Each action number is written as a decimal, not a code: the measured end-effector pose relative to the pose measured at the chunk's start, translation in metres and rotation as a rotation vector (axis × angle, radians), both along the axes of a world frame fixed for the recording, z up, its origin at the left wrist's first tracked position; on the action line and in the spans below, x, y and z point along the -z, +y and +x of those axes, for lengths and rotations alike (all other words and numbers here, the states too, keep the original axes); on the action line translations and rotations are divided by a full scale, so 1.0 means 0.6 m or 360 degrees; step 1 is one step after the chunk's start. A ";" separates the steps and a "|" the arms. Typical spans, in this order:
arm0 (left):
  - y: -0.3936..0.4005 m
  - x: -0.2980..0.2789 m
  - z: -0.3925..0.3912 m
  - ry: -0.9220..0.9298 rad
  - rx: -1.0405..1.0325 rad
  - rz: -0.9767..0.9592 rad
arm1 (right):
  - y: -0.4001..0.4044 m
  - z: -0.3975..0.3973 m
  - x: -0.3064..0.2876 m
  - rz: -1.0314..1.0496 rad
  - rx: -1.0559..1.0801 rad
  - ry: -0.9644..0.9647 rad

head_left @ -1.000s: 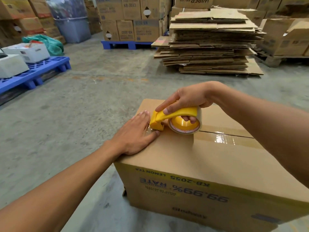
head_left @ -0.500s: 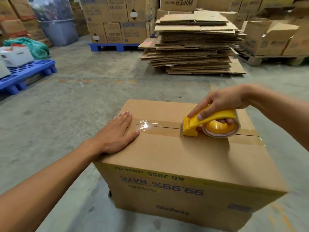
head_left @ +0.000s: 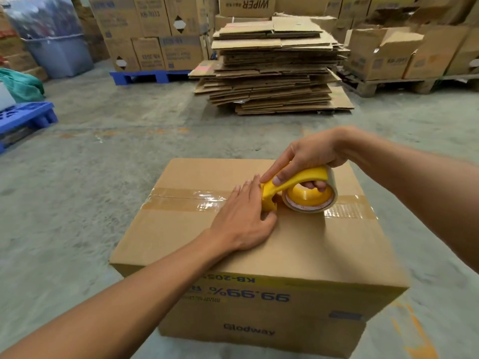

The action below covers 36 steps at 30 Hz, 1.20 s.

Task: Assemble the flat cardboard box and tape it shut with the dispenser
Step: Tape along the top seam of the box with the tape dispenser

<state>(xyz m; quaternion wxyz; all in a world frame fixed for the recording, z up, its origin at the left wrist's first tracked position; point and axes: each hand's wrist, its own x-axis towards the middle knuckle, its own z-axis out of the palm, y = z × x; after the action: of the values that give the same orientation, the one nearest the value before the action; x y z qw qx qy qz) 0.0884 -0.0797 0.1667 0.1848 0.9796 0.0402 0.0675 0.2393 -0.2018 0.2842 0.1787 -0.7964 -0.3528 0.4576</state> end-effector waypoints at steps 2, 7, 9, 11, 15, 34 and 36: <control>0.002 0.001 -0.004 -0.0025 -0.0033 -0.0004 | -0.001 0.004 0.001 -0.0014 -0.0032 0.0009; -0.003 0.002 0.001 0.0029 -0.0067 0.0053 | -0.028 0.017 -0.010 -0.0047 -0.0054 0.0015; -0.002 0.005 0.004 0.0057 -0.0041 0.0131 | -0.069 0.033 -0.022 -0.0094 -0.0010 -0.0009; 0.003 0.009 0.007 0.0062 0.0047 0.0220 | -0.130 0.048 -0.027 -0.0154 0.0083 -0.0001; 0.007 0.018 0.009 0.0079 0.0094 0.0284 | -0.243 0.061 -0.030 -0.0141 0.0344 0.0092; 0.000 0.009 0.017 0.0168 0.0086 0.0345 | -0.267 0.068 -0.007 -0.0048 0.0257 0.0045; -0.015 -0.002 0.019 0.0265 0.0059 0.0459 | -0.267 0.071 -0.006 -0.0046 0.0248 0.0054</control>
<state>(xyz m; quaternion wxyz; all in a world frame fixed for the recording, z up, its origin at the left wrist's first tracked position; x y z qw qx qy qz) 0.1001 -0.0885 0.1680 0.0395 0.9988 0.0272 -0.0123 0.2816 -0.3621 0.2878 0.2082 -0.8161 -0.2799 0.4608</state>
